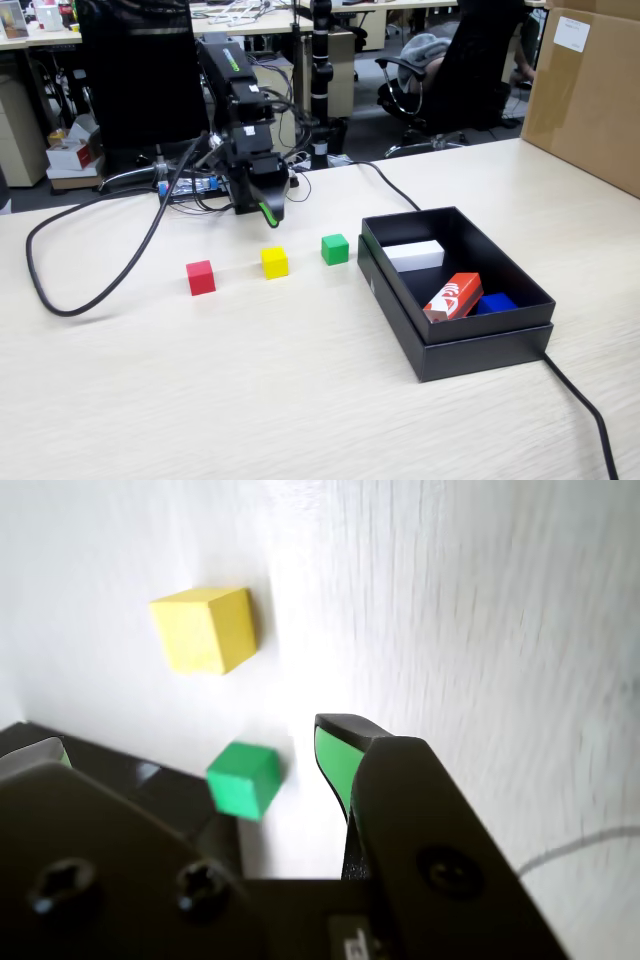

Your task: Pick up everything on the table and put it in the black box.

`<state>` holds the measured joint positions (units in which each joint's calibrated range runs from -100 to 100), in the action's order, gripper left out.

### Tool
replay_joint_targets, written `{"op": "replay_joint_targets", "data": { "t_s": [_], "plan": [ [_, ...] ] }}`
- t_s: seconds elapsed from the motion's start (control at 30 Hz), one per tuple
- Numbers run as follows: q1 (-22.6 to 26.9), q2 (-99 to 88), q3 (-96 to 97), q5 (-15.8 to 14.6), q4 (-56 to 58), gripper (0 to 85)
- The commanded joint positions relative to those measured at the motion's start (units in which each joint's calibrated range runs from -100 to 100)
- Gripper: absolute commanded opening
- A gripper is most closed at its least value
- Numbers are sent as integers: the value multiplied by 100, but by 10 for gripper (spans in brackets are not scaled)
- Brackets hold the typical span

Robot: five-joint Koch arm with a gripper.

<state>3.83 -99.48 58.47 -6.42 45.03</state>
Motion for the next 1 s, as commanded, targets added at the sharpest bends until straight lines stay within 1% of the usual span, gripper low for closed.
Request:
{"op": "replay_joint_targets", "data": {
  "t_s": [0.0,0.03,0.07,0.17,0.27,0.53,0.6,0.77,0.9,0.93,0.97],
  "plan": [
    [63,-52,-1051,-161,1091,487],
    [73,-52,-1314,-181,1385,487],
    [63,-52,-2093,-230,2361,476],
    [5,-52,-2927,-215,3476,476],
    [-127,-52,-3353,-161,4020,476],
    [-557,235,-3662,103,4046,473],
    [-669,430,-3725,215,4012,475],
    [-1055,1222,-4052,527,3934,476],
    [-1455,2105,-4314,830,3882,480],
    [-1626,2576,-4432,957,3813,480],
    [-1700,2828,-4514,1021,3787,480]
  ]
}}
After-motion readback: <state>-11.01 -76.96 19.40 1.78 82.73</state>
